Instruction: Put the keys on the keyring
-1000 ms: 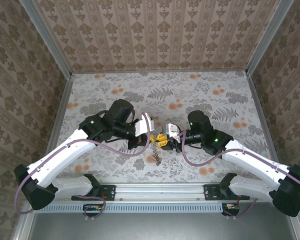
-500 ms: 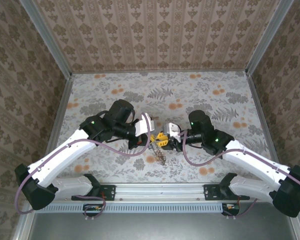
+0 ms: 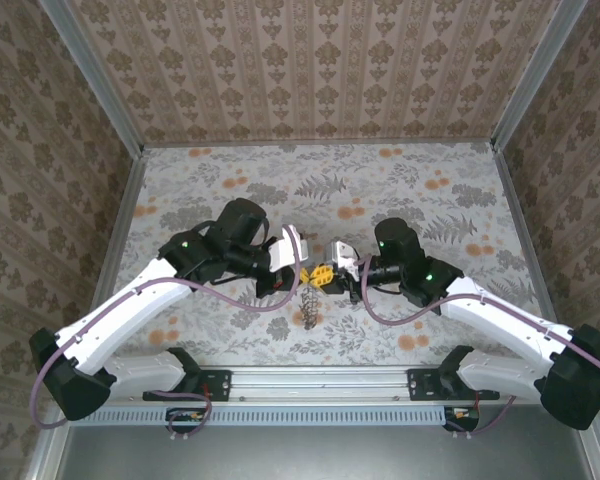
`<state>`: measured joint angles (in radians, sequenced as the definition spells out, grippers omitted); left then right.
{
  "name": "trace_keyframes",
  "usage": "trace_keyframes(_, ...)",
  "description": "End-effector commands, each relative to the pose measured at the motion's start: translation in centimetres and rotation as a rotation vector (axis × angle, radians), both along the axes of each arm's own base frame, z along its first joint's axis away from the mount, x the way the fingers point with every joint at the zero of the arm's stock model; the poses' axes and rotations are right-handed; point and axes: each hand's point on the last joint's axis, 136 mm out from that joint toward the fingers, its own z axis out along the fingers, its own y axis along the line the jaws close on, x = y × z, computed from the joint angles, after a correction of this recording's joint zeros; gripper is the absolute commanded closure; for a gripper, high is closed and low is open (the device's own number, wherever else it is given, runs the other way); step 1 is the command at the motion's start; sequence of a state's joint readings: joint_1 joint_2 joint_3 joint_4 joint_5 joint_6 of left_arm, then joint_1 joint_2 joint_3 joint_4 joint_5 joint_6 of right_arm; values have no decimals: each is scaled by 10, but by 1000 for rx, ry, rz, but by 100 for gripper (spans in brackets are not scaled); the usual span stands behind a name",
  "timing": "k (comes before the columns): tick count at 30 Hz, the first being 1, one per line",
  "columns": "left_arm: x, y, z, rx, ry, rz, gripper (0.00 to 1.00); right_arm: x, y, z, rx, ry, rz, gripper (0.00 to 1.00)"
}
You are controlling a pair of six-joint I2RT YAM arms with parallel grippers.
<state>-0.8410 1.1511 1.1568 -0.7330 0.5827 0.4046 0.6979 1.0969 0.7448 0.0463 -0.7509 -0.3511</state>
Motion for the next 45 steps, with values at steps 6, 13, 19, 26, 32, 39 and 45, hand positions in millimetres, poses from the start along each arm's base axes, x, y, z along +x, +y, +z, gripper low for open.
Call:
trace_keyframes(6,-6,24,23,-88,-46,48,64,-6,6,46,271,9,33,100)
trace_keyframes(13,-8,31,22,-131,-48,69,64,-8,5,57,366,-3,49,100)
trace_keyframes(19,-3,26,30,-166,-66,69,64,-11,9,59,396,-8,66,100)
trace_keyframes(26,-8,22,39,-205,-63,28,76,-14,11,57,391,-10,83,100)
trace_keyframes(32,-14,17,39,-221,-30,-22,77,-14,12,56,388,-9,83,100)
trace_keyframes(39,-16,14,42,-232,-22,-45,86,-17,14,56,379,-9,94,100)
trace_keyframes(45,-16,15,51,-242,-56,-54,100,-19,14,47,345,-12,94,100)
